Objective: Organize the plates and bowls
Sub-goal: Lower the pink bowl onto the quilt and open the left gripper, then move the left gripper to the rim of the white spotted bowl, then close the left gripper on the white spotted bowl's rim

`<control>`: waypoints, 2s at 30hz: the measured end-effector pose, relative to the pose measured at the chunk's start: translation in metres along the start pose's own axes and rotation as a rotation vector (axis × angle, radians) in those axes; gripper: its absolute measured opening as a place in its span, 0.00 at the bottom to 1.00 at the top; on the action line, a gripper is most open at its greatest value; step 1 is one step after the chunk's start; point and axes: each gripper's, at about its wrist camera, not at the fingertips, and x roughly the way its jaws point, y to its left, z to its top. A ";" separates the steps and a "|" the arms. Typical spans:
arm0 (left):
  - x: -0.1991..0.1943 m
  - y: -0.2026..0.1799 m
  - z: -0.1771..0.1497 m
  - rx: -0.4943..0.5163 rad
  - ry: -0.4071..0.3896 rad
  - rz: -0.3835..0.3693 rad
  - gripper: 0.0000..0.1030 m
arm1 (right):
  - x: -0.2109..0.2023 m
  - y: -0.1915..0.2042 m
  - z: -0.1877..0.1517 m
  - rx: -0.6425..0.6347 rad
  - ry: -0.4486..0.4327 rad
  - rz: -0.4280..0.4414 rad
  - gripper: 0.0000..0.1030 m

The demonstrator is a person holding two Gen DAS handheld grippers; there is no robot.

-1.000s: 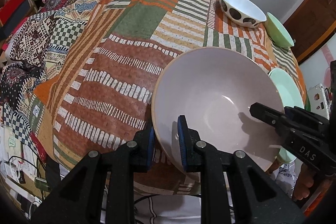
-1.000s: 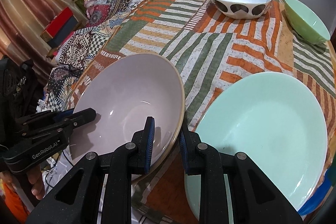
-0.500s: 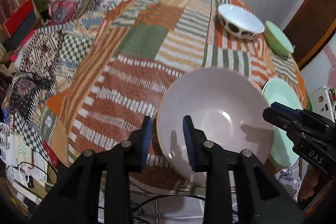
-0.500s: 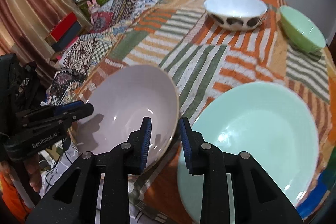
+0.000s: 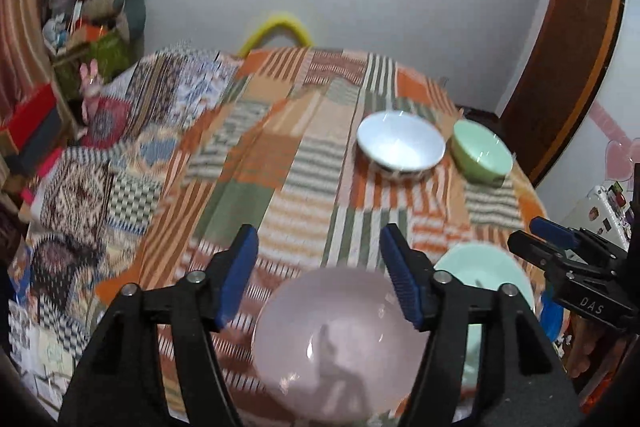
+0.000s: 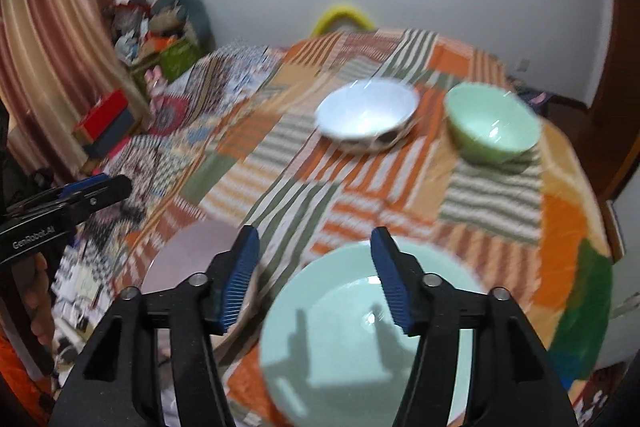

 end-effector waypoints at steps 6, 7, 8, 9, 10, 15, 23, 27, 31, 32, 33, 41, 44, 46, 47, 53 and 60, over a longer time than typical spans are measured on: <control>0.018 -0.021 0.030 0.023 -0.032 -0.016 0.79 | 0.001 -0.026 0.023 0.048 -0.045 -0.050 0.61; 0.024 -0.024 0.035 0.032 -0.033 -0.017 0.79 | 0.002 -0.029 0.026 0.050 -0.048 -0.056 0.61; 0.030 -0.027 0.039 0.045 -0.030 -0.012 0.79 | 0.004 -0.034 0.030 0.054 -0.051 -0.064 0.61; 0.037 -0.030 0.042 0.054 -0.024 -0.006 0.79 | 0.005 -0.037 0.033 0.056 -0.053 -0.070 0.61; 0.044 -0.033 0.046 0.062 -0.016 -0.005 0.79 | 0.007 -0.040 0.036 0.059 -0.055 -0.076 0.61; 0.088 -0.044 0.061 0.095 0.041 -0.003 0.79 | 0.018 -0.054 0.047 0.080 -0.064 -0.091 0.61; 0.170 -0.050 0.080 0.060 0.152 -0.028 0.79 | 0.048 -0.068 0.053 0.089 -0.023 -0.093 0.61; 0.208 -0.050 0.083 0.045 0.204 -0.036 0.79 | 0.071 -0.075 0.058 0.086 0.018 -0.083 0.61; 0.239 -0.051 0.082 0.045 0.256 -0.049 0.59 | 0.084 -0.080 0.059 0.090 0.041 -0.078 0.61; 0.248 -0.053 0.081 0.052 0.278 -0.058 0.50 | 0.087 -0.082 0.058 0.094 0.047 -0.075 0.61; 0.254 -0.054 0.081 0.052 0.289 -0.063 0.44 | 0.090 -0.085 0.059 0.099 0.053 -0.071 0.61; 0.282 -0.070 0.073 0.116 0.339 -0.078 0.25 | 0.097 -0.095 0.055 0.120 0.079 -0.060 0.61; 0.274 -0.070 0.073 0.121 0.349 -0.106 0.25 | 0.098 -0.097 0.053 0.124 0.089 -0.060 0.61; 0.266 -0.067 0.072 0.113 0.365 -0.132 0.25 | 0.100 -0.098 0.053 0.128 0.094 -0.058 0.61; 0.263 -0.066 0.070 0.114 0.372 -0.137 0.26 | 0.100 -0.099 0.053 0.128 0.097 -0.055 0.61; 0.235 -0.063 0.051 0.150 0.386 -0.150 0.26 | 0.100 -0.091 0.058 0.102 0.095 -0.054 0.61; 0.224 -0.040 0.041 0.101 0.410 -0.152 0.26 | 0.115 -0.075 0.068 0.060 0.116 -0.016 0.61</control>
